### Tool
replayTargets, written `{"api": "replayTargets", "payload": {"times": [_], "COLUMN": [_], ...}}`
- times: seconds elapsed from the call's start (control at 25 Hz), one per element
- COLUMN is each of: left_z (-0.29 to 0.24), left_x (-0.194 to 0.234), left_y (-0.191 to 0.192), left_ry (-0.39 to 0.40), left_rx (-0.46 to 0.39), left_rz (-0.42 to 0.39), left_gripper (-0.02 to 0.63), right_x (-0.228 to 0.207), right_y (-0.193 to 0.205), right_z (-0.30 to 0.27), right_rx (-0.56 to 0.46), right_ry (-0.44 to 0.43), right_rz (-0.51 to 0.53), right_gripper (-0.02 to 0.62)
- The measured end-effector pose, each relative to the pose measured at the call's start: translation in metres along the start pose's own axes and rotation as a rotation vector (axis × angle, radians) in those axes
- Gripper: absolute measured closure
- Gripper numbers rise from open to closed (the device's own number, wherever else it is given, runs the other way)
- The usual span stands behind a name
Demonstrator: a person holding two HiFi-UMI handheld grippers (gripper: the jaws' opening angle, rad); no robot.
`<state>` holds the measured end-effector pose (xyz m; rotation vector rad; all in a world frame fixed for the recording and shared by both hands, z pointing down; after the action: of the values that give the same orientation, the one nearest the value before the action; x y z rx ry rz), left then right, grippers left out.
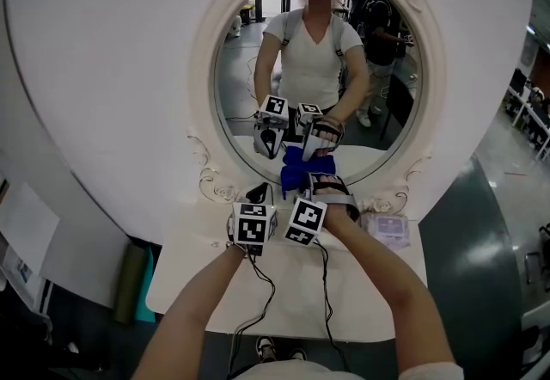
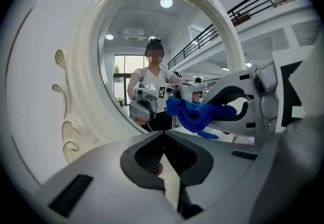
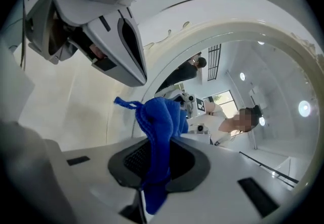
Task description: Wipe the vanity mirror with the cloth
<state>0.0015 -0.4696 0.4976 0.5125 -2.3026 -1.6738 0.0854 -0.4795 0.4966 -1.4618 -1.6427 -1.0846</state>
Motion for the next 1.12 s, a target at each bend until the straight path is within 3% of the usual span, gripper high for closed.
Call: {"api": "replayTargets", "payload": {"times": [0.4,0.6,0.76,0.96,1.12], "left_z": [0.004,0.005,0.004,0.004,0.006], "left_x": [-0.001,0.0,0.002,0.006,0.008], "left_y": [0.028,0.029,0.043,0.025,-0.027], "left_ry": [0.005,0.013,0.001,-0.007,-0.015], "left_rx": [0.038,0.021,0.06,0.04,-0.036], "left_rz": [0.017,-0.051,-0.027,-0.047,-0.104], "left_gripper": [0.603,0.602,0.603,0.602,0.602], "right_x": [0.048,0.063,0.066,0.042,-0.011], "right_y": [-0.008,-0.007,-0.004,-0.006,-0.004], "right_z": [-0.016,-0.023,-0.025,-0.009,0.019], "right_rx": [-0.001,0.014,0.012,-0.016,-0.058], "right_ry": [-0.143,-0.176,-0.192,-0.163,-0.121], "right_rz": [-0.033,-0.022,-0.047,-0.035,0.004], "right_gripper": [0.529,0.529,0.529,0.529,0.529]}}
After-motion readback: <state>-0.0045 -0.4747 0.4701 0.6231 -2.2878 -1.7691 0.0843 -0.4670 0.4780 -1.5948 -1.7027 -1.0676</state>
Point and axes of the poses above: the fingertips, and each gripper's own axes: z backward along the fingers, x to its left, y out of its underside, the point moved 1 cm from there along z, backward along the fingers, and after that the axes turned 1 degree about z, right-handed, at the moved point
